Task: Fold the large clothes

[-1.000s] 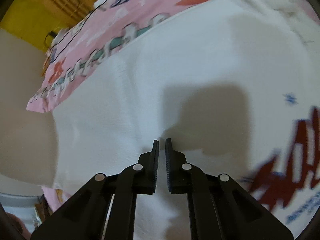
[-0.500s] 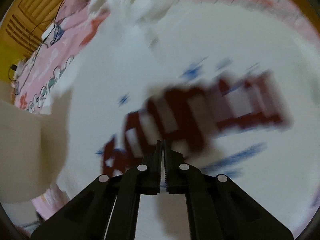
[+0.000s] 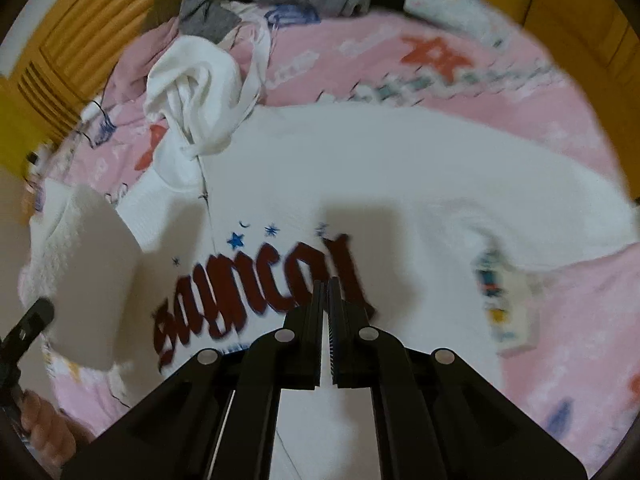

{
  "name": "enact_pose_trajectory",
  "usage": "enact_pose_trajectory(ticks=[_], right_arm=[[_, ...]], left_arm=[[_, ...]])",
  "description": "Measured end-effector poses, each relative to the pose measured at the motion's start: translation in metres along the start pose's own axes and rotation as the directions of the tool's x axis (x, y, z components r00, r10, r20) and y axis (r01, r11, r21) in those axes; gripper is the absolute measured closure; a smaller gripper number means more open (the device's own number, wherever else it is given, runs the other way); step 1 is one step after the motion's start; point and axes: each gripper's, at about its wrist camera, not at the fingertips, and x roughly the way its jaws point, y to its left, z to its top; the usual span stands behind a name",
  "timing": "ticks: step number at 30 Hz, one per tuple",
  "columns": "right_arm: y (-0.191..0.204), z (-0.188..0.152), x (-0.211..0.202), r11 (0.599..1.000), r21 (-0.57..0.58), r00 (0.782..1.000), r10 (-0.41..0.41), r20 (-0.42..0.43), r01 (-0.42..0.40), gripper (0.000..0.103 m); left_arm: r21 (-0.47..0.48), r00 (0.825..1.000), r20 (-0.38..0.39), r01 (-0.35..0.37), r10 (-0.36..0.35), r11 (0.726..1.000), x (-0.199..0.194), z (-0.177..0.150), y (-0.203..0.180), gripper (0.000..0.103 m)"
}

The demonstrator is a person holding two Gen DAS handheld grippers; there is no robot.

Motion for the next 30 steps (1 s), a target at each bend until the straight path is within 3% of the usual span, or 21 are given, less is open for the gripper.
enact_pose_trajectory(ticks=[5,8,13,16,17,21,23,27,30], right_arm=[[-0.027,0.004,0.091,0.990,0.070,0.990,0.128,-0.065,-0.124,0.100],[-0.051,0.001,0.138,0.986,0.102,0.986,0.139,-0.096,-0.129,0.103],[-0.073,-0.006,0.151,0.945,0.118,0.952,0.307,-0.014,-0.303,0.103],[-0.090,-0.012,0.148,0.895,0.174,0.910,0.413,0.033,-0.412,0.103],[-0.095,-0.014,0.144,0.887,0.189,0.907,0.419,0.055,-0.421,0.103],[-0.101,-0.020,0.125,0.955,0.063,0.956,0.283,0.081,-0.289,0.103],[-0.106,-0.022,0.123,0.960,0.052,0.960,0.270,0.078,-0.274,0.103],[-0.135,-0.029,0.122,0.941,0.206,0.962,0.254,0.098,-0.269,0.103],[-0.143,-0.038,0.123,0.915,0.285,0.958,0.258,0.128,-0.285,0.103]], left_arm=[[0.022,0.994,-0.046,-0.099,0.100,0.995,0.036,-0.002,-0.020,0.091],[0.051,0.986,-0.096,-0.131,0.136,0.990,0.067,0.001,-0.041,0.091],[0.061,0.956,-0.205,-0.201,0.209,0.978,0.137,0.008,-0.074,0.091],[0.105,0.943,-0.222,-0.230,0.248,0.968,0.171,0.010,-0.097,0.091],[0.120,0.942,-0.223,-0.230,0.251,0.966,0.179,0.009,-0.105,0.091],[0.145,0.951,-0.234,-0.171,0.202,0.975,0.217,0.008,-0.137,0.091],[0.136,0.949,-0.254,-0.158,0.188,0.978,0.238,0.002,-0.141,0.091],[0.121,0.933,-0.305,-0.162,0.192,0.979,0.276,-0.017,-0.130,0.091],[0.040,0.923,-0.369,-0.107,0.114,0.993,0.299,-0.029,-0.109,0.091]])
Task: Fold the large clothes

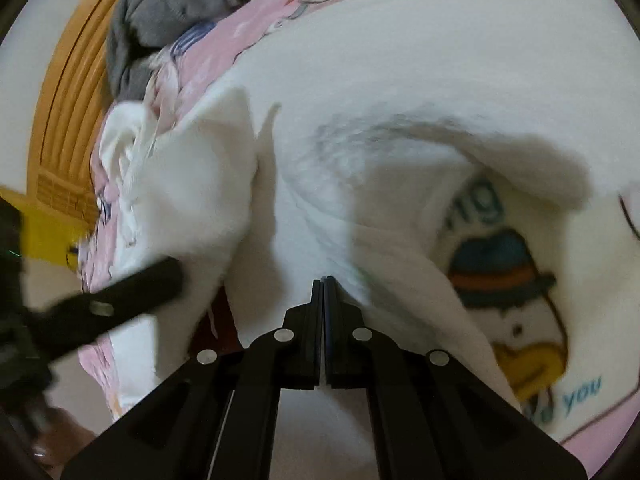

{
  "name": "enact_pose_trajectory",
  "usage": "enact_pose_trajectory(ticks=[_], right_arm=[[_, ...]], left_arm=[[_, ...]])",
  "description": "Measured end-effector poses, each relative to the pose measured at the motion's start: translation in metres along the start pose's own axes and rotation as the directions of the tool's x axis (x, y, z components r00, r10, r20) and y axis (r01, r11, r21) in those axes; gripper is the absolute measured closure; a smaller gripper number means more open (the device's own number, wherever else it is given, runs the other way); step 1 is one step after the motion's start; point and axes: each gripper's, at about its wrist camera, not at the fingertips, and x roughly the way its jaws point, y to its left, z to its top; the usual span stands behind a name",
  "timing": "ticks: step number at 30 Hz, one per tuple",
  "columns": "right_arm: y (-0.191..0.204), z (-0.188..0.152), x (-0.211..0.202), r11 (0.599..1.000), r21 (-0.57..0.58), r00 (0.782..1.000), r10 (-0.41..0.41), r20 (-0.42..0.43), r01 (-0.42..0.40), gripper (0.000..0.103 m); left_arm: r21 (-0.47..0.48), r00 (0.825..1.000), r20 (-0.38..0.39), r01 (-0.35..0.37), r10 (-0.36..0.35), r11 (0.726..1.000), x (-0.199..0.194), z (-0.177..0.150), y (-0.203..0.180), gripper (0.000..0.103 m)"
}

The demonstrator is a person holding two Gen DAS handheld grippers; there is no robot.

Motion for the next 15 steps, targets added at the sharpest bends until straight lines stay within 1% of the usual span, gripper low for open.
enact_pose_trajectory(ticks=[1,3,7,9,11,13,14,15], right_arm=[[0.000,-0.001,-0.001,1.000,-0.003,1.000,-0.003,0.007,0.003,0.103],[0.002,-0.003,-0.001,1.000,-0.014,1.000,-0.007,0.011,0.007,0.103],[-0.010,-0.005,-0.008,0.999,0.029,0.999,0.031,0.017,-0.031,0.103],[-0.010,-0.007,-0.011,0.999,0.030,1.000,0.021,0.022,-0.022,0.103],[-0.013,-0.007,-0.018,0.999,0.033,0.999,0.012,0.032,-0.013,0.103],[-0.020,-0.008,-0.025,0.999,0.050,0.999,0.015,0.035,-0.017,0.103],[-0.021,-0.007,-0.025,0.998,0.059,0.999,0.021,0.030,-0.023,0.100],[-0.021,-0.006,-0.026,0.997,0.065,0.999,0.027,0.024,-0.029,0.100]], left_arm=[[0.000,1.000,-0.011,0.012,-0.012,1.000,0.006,-0.001,0.004,0.091],[0.014,1.000,-0.021,0.006,-0.006,1.000,0.011,-0.004,0.008,0.091],[0.018,0.998,-0.065,0.011,-0.010,1.000,0.011,-0.005,0.010,0.090],[0.031,0.999,-0.047,0.016,-0.015,0.999,0.004,-0.006,0.009,0.090],[0.020,0.999,-0.037,0.014,-0.014,1.000,-0.002,-0.006,0.012,0.090],[0.004,0.998,-0.053,0.017,-0.017,1.000,-0.002,-0.007,0.016,0.090],[-0.008,0.998,-0.061,0.028,-0.028,1.000,0.000,-0.009,0.019,0.090],[-0.017,0.997,-0.072,0.032,-0.034,0.999,0.003,-0.009,0.020,0.090]])
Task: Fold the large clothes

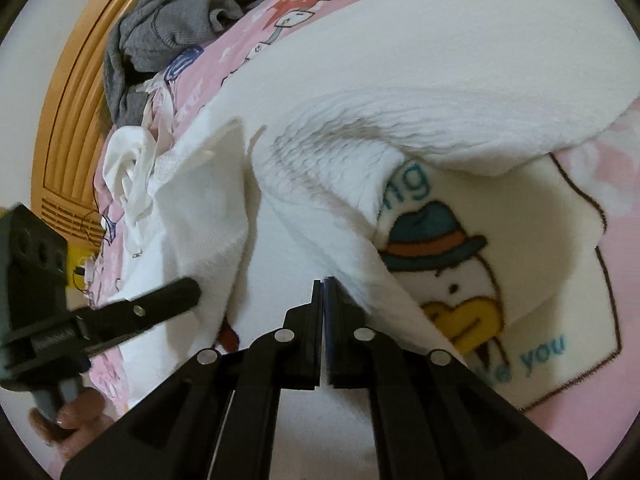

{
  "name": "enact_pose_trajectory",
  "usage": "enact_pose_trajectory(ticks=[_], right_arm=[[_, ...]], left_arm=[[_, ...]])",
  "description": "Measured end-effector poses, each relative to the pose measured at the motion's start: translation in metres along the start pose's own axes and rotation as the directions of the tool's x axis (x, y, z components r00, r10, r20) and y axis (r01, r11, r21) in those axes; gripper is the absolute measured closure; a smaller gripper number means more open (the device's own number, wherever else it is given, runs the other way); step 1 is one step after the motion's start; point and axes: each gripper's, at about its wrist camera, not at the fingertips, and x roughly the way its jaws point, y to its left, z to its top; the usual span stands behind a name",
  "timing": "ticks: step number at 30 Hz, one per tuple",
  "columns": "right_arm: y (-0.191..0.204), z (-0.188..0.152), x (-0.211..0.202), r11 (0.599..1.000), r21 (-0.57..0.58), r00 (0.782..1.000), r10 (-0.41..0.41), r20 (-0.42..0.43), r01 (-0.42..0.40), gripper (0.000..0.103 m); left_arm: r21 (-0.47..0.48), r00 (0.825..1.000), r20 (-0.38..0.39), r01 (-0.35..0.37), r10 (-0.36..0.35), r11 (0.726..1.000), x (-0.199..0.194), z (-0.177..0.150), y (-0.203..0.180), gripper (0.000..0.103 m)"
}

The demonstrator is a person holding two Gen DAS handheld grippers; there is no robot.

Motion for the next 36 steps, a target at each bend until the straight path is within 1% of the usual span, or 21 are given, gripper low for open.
enact_pose_trajectory(ticks=[2,3,4,7,9,11,12,13,14,16,18,19,20,21,22,23,25,28,31,33,36], right_arm=[[0.002,0.003,-0.004,1.000,0.000,1.000,-0.013,0.004,0.013,0.099],[0.003,0.005,-0.005,1.000,0.001,1.000,-0.012,0.005,0.012,0.098],[0.003,0.008,-0.007,1.000,0.004,1.000,-0.009,0.005,0.009,0.094],[0.006,0.018,-0.008,1.000,0.011,1.000,0.022,-0.014,-0.022,0.076],[0.009,0.024,-0.010,0.999,0.026,0.999,0.031,-0.017,-0.031,0.070],[0.014,0.029,-0.017,0.998,0.038,0.999,0.051,-0.004,-0.051,0.051],[0.019,0.032,-0.022,0.997,0.035,0.998,0.065,0.008,-0.065,0.044],[0.024,0.035,-0.025,0.997,0.027,0.997,0.076,0.017,-0.077,0.033],[0.029,0.038,-0.027,0.997,0.013,0.997,0.074,0.025,-0.074,0.032],[0.044,0.046,-0.020,1.000,-0.027,1.000,0.011,-0.009,-0.011,0.031],[0.054,0.053,-0.006,0.998,-0.055,0.999,0.001,-0.038,-0.003,0.034],[0.059,0.055,0.000,0.997,-0.071,0.999,-0.013,-0.042,0.010,0.041],[0.065,0.058,0.009,0.994,-0.098,0.998,-0.049,-0.050,0.044,0.056],[0.067,0.058,0.015,0.991,-0.116,0.996,-0.071,-0.059,0.063,0.061],[0.071,0.058,0.025,0.985,-0.140,0.990,-0.115,-0.078,0.103,0.073],[0.072,0.058,0.030,0.981,-0.150,0.987,-0.138,-0.085,0.124,0.093],[0.070,0.055,0.030,0.977,-0.147,0.984,-0.164,-0.076,0.152,0.092],[0.074,0.051,0.008,0.970,-0.173,0.985,-0.173,0.000,0.171,0.093],[0.081,0.051,-0.028,0.970,-0.204,0.990,-0.124,0.069,0.135,0.093],[0.082,0.050,-0.047,0.961,-0.222,0.982,-0.143,0.122,0.167,0.093],[0.065,0.046,-0.041,0.959,-0.209,0.980,-0.174,0.092,0.190,0.093]], left_arm=[[-0.021,0.999,-0.044,0.020,-0.021,1.000,0.010,-0.002,0.007,0.090],[-0.022,0.998,-0.055,0.006,-0.007,1.000,0.014,-0.003,0.010,0.090],[-0.015,0.998,-0.058,-0.003,0.002,1.000,0.016,-0.004,0.011,0.090],[-0.013,0.998,-0.062,0.009,-0.010,1.000,0.011,-0.011,0.013,0.090],[-0.015,0.998,-0.064,0.009,-0.010,1.000,-0.001,-0.018,0.016,0.090],[0.002,0.998,-0.061,-0.006,0.006,1.000,-0.016,-0.025,0.021,0.090],[0.020,0.998,-0.051,-0.024,0.025,1.000,-0.026,-0.029,0.025,0.090],[0.039,0.998,-0.035,-0.054,0.056,0.998,-0.042,-0.034,0.031,0.090],[0.044,0.998,-0.021,-0.065,0.066,0.997,-0.053,-0.036,0.037,0.090],[0.028,0.994,0.022,-0.105,0.104,0.994,-0.080,-0.043,0.057,0.090],[-0.030,0.984,0.065,-0.165,0.167,0.986,-0.109,-0.049,0.092,0.090],[-0.078,0.978,0.080,-0.184,0.190,0.980,-0.121,-0.052,0.112,0.090],[-0.116,0.975,0.088,-0.192,0.203,0.975,-0.129,-0.054,0.126,0.090],[-0.171,0.971,0.098,-0.197,0.216,0.965,-0.141,-0.058,0.147,0.090],[-0.201,0.968,0.104,-0.203,0.227,0.958,-0.148,-0.062,0.159,0.090],[-0.253,0.960,0.115,-0.221,0.256,0.942,-0.159,-0.067,0.181,0.090],[-0.319,0.948,0.137,-0.232,0.287,0.919,-0.175,-0.078,0.210,0.090],[-0.414,0.932,0.172,-0.225,0.319,0.882,-0.198,-0.092,0.244,0.090],[-0.473,0.918,0.202,-0.214,0.341,0.855,-0.212,-0.101,0.268,0.090],[-0.492,0.913,0.204,-0.216,0.352,0.844,-0.211,-0.102,0.273,0.090],[-0.509,0.895,0.158,-0.288,0.417,0.811,-0.194,-0.095,0.288,0.090]])
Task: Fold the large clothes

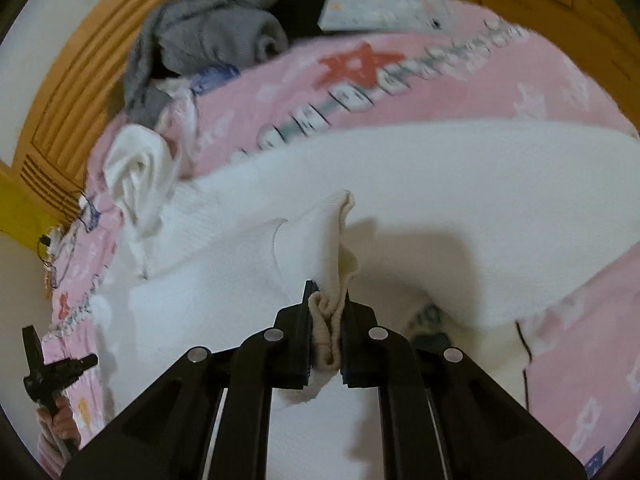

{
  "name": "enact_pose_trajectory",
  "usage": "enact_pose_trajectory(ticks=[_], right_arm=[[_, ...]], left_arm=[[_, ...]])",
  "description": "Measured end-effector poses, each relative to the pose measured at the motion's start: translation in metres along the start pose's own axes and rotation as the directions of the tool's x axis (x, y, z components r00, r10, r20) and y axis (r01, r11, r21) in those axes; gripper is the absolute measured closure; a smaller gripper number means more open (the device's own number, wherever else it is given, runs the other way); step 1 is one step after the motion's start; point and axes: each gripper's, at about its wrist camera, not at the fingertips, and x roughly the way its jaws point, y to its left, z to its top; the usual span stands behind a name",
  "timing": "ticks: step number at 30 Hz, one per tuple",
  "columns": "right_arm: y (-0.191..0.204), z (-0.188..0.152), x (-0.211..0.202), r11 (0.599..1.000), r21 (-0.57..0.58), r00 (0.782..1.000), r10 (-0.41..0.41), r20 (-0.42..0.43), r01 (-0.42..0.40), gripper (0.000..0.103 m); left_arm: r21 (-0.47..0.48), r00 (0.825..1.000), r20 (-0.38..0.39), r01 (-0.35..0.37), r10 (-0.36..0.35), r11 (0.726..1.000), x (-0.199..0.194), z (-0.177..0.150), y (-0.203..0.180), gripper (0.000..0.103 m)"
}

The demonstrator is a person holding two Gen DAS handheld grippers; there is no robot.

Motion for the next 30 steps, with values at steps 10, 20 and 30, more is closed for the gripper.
enact_pose_trajectory(ticks=[10,20,30], right_arm=[[-0.027,-0.035,0.041,0.998,-0.036,0.999,-0.050,-0.012,0.050,0.090],[-0.084,-0.030,0.008,0.998,0.064,1.000,0.010,0.021,-0.012,0.044],[-0.276,0.020,-0.080,0.860,0.474,0.953,0.043,0.301,-0.189,0.022]], left_arm=[[0.073,0.979,-0.009,-0.202,0.203,0.977,0.044,0.016,-0.012,0.090],[0.120,0.993,-0.014,-0.111,0.114,0.986,0.011,0.024,-0.065,0.090],[0.345,0.992,-0.128,0.052,-0.008,0.937,0.009,-0.030,-0.203,0.090]])
